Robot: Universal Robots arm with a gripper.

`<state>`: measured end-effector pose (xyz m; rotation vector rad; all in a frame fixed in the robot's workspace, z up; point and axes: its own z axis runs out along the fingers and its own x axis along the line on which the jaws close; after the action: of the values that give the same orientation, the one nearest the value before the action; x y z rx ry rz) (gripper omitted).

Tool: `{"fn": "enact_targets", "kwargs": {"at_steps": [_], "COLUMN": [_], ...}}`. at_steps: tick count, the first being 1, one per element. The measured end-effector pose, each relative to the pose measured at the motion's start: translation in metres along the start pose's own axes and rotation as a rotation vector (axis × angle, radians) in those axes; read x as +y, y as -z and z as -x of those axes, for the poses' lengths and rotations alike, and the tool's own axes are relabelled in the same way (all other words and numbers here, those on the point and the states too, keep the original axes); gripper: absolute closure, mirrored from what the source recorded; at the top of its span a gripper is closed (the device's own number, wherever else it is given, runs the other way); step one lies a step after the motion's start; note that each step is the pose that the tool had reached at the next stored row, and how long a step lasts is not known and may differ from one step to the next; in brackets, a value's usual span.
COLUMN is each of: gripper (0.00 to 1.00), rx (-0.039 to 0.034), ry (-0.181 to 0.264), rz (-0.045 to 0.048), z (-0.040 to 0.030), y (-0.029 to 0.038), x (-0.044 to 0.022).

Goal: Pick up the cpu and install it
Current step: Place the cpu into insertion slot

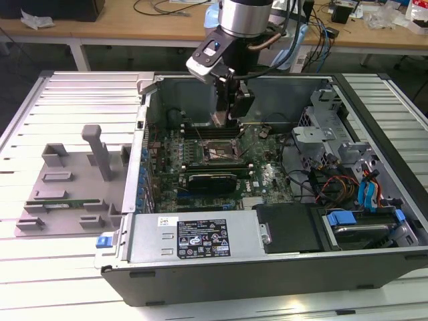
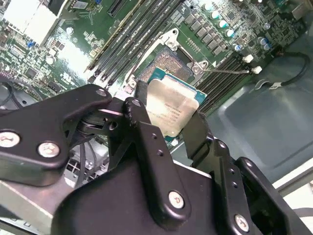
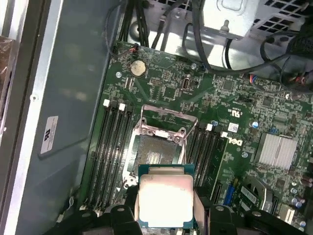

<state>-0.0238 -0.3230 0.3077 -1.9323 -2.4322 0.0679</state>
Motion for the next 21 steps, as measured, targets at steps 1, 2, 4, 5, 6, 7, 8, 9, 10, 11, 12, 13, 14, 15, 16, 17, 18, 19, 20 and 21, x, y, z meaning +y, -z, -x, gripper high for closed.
{"fn": "enact_targets", "kwargs": {"at_steps": [1, 2, 4, 5, 6, 7, 8, 9, 10, 11, 12, 13, 14, 15, 16, 17, 18, 19, 20, 21], "gripper": [0.47, 0.47, 0.47, 0.47, 0.47, 0.47, 0.47, 0.47, 0.47, 0.47, 0.47, 0.47, 0.47, 0.47, 0.47, 0.47, 0.47, 0.47, 0.47, 0.47], "rx": [0.0009, 0.0020, 0.0039, 0.0053, 0.0059, 0.0063, 0.0071, 0.0084, 0.0091, 0.0095, 0.0102, 0.0112, 0.0119, 0.0121, 0.0121, 0.0122, 0.0122, 0.0121, 0.0122, 0.0121], "ry": [-0.016, -0.035, -0.071, -0.096, -0.106, -0.115, -0.129, -0.151, -0.164, -0.172, -0.183, -0.202, -0.214, -0.218, -0.218, -0.218, -0.218, -0.218, -0.218, -0.218], "rz": [-0.0001, -0.0001, -0.0001, -0.0001, 0.0000, -0.0001, -0.0001, -0.0001, -0.0001, -0.0001, -0.0001, -0.0001, -0.0001, -0.0001, -0.0001, -0.0001, -0.0001, -0.0002, -0.0001, -0.0001], "z": [0.0000, 0.0000, 0.0000, 0.0000, 0.0000, 0.0000, 0.0000, 0.0000, 0.0000, 0.0000, 0.0000, 0.0000, 0.0000, 0.0000, 0.0000, 0.0000, 0.0000, 0.0000, 0.0000, 0.0000], "y": [0.0000, -0.0001, -0.0003, -0.0003, -0.0004, -0.0004, -0.0004, -0.0006, -0.0006, -0.0006, -0.0007, -0.0007, -0.0007, -0.0007, -0.0007, -0.0012, -0.0021, -0.0029, -0.0037, -0.0042], "x": [0.0000, 0.0000, 0.0000, 0.0000, 0.0000, 0.0000, 0.0000, 0.0000, 0.0000, 0.0000, 0.0000, 0.0000, 0.0000, 0.0000, 0.0000, 0.0000, 0.0001, 0.0001, 0.0002, 0.0002]}}
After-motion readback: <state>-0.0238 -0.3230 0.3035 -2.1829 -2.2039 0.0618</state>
